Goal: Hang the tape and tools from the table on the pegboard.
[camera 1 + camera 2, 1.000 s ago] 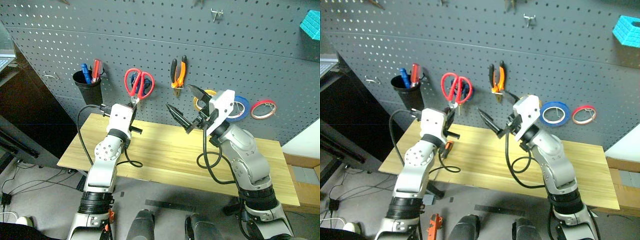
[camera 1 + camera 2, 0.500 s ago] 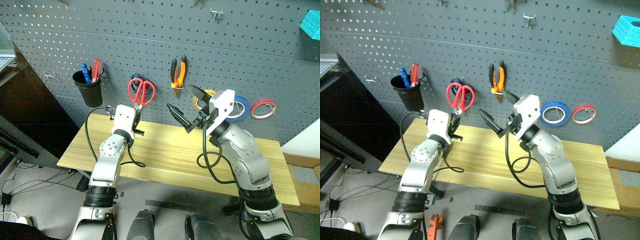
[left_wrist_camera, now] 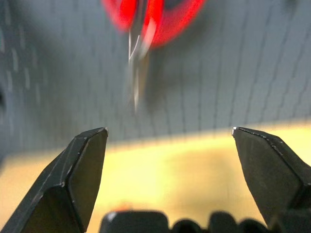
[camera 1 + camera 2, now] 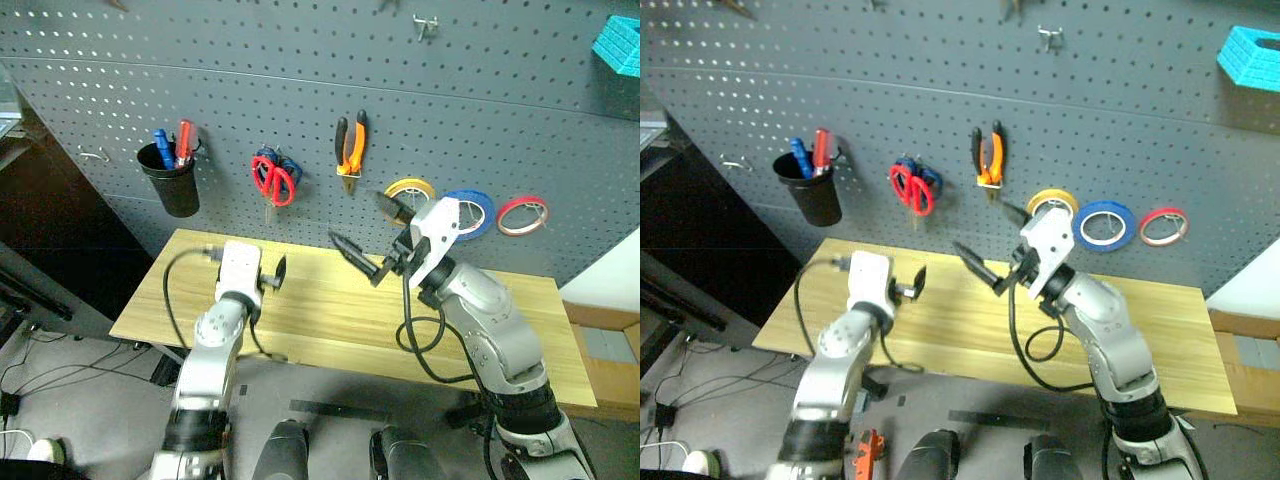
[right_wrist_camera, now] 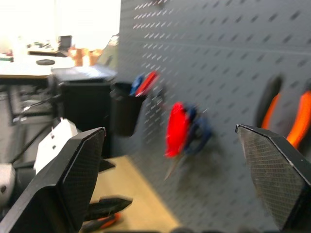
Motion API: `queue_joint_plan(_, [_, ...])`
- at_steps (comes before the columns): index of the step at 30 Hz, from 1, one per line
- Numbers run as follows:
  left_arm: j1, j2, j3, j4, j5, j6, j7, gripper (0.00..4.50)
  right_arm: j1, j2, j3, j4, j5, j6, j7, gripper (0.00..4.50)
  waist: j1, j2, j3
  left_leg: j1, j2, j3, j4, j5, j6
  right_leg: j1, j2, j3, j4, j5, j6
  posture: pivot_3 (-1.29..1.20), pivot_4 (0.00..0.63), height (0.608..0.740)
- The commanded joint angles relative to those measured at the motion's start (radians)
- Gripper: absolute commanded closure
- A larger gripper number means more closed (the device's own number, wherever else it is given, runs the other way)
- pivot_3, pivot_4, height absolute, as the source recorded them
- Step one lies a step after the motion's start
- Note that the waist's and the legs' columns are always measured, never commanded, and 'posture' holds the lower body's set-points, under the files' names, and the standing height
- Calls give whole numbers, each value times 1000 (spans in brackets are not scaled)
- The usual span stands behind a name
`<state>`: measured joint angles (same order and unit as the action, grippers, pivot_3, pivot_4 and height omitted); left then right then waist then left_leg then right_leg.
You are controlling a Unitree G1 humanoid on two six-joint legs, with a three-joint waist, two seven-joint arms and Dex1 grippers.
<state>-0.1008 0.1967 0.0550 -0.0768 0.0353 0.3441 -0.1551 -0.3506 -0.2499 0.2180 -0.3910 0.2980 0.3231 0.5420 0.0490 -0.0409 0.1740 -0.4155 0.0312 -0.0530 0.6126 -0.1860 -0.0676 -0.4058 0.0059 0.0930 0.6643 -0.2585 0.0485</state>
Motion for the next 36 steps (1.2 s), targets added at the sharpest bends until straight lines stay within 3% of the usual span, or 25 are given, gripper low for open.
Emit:
queue_joint_plan(1, [97, 25, 46, -103, -5, 20, 9, 23, 28, -40, 71, -35, 21, 49, 83, 0, -6, 2, 10, 0, 0, 0, 0, 0, 0, 0, 0, 0, 0, -1, 0, 152, 250, 740])
queue_joint_plan(7, [87, 130, 157, -63, -35, 45, -8, 23, -13, -16, 177, 42, -23, 52, 133, 0, -16, 6, 82, 3, 2, -1, 1, 4, 5, -1, 1, -1, 8, -5, -6, 156, 340, 740])
queue_joint_plan(10, [-13, 180, 188, 51, -73, 24, -59, 23, -92, 63, 206, 107, -32, 67, 116, 0, -17, 10, 114, 1, 1, 0, 2, 4, 5, -3, 0, 0, 9, -5, -5, 148, 382, 740])
queue_joint_plan(15, [-156, 240, 164, 227, -110, 13, -167, 23, -179, 123, 185, 171, -30, 104, 111, 0, -25, 6, 148, -11, 1, 0, 2, 5, 1, -15, 0, -1, 14, -4, 4, 133, 412, 740])
queue_joint_plan(21, [-310, 229, 177, 418, -143, -17, -184, 23, -241, 137, 127, 213, -14, 139, 104, 0, -28, 2, 189, -18, 0, -3, 2, 3, -1, -21, -2, -6, 14, -3, 0, 98, 443, 740])
queue_joint_plan(29, [-277, 217, 183, 422, -190, 124, -196, 23, -218, 130, 123, 167, -13, 169, 106, 0, -53, 2, 215, -19, -1, -4, 1, 3, -2, -21, -4, -6, 15, -3, 0, 90, 459, 740])
queue_joint_plan(32, [-262, 227, 183, 399, -189, 145, -188, 603, -214, 131, 124, 163, -16, 171, 106, 0, -55, 3, 220, -18, 0, -4, 1, 3, -2, -21, -3, -6, 16, -6, 5, 90, 462, 740])
queue_joint_plan(36, [-255, 242, 177, 385, -176, 141, -180, 2015, -216, 136, 122, 173, -19, 167, 103, 0, -55, 4, 222, -18, -1, -4, 1, 4, -3, -21, -3, -5, 16, -6, 5, 94, 460, 740])
